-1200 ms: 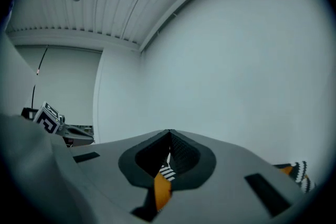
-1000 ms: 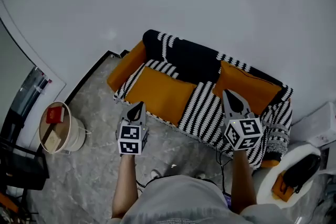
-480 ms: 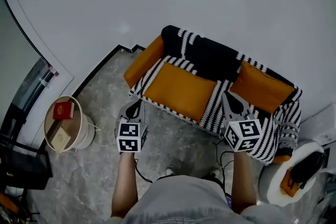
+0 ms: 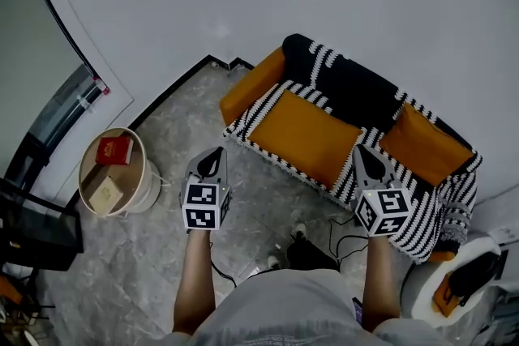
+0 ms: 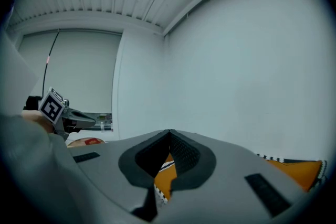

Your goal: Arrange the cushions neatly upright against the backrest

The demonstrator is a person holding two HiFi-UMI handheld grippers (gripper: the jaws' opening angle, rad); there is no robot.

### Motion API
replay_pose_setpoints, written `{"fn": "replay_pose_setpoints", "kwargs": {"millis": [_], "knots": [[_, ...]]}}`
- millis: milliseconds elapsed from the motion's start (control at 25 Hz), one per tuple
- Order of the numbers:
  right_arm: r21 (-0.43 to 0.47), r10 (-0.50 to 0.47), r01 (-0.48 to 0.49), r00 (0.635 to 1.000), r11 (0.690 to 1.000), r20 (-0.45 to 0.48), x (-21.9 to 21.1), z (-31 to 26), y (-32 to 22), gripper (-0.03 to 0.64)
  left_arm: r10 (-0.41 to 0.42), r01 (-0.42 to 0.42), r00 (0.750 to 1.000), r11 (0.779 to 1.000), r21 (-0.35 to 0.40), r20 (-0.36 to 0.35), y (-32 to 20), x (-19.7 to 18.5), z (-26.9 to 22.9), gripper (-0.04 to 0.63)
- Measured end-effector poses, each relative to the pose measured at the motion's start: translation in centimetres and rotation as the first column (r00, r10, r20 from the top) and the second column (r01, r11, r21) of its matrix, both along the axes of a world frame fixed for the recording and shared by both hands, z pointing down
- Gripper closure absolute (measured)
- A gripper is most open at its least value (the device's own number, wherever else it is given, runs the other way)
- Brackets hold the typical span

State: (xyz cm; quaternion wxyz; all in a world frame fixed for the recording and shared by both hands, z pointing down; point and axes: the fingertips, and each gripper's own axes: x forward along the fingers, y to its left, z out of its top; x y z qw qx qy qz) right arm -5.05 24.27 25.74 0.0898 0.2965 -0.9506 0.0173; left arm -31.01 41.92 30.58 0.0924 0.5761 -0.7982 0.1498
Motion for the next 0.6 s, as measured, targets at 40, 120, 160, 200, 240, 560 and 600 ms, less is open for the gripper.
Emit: {"fn": "replay_pose_setpoints", "kwargs": {"millis": [40,120,160,200,240,560,600], "knots": [[-0.009,-0.017,0.017,1.000,1.000,-0.002,-0.7,0.2,0.1,0.614,-0.003,0.003,1.000,1.000,-0.004,0.000,0.2,-0.4,0.2,0.577],[-0.027,-0.036,0.036,0.999,0.999,-0.001,-2.3,0.7,0.0,0.614,-0.008,0.008,1.000,1.000,-0.014,-0.001,0.4,-1.3,0.7,0.577],[-0.031,-0.040,0.040,0.999,0.999,-0.001,-3.1,0.9,-0.2,0.614,-0.010,0.010,1.000,1.000,-0.020,-0.003,0.4,-1.8,0.9,0.577],[-0.030,-0.041,0.041,0.999,0.999,-0.004,-3.9,1.1,-0.4,0.614,-0.012,0.012,1.000,1.000,-0.023,-0.007,0.5,-2.4,1.2,0.577],[-0.025,-0.041,0.040,0.999,0.999,-0.010,-4.8,1.4,-0.8,0.614,-0.017,0.017,1.000,1.000,-0.024,-0.016,0.5,-3.1,1.5,0.577],[-0.014,-0.029,0.028,0.999,1.000,-0.033,-12.2,2.7,-5.2,0.614,-0.045,0.043,0.998,0.999,-0.033,-0.037,-1.7,-10.5,2.2,0.577],[-0.014,-0.024,0.023,0.999,1.000,-0.034,-13.0,2.7,-6.0,0.614,-0.038,0.037,0.999,0.999,-0.034,-0.035,-2.5,-11.4,2.1,0.577]]}}
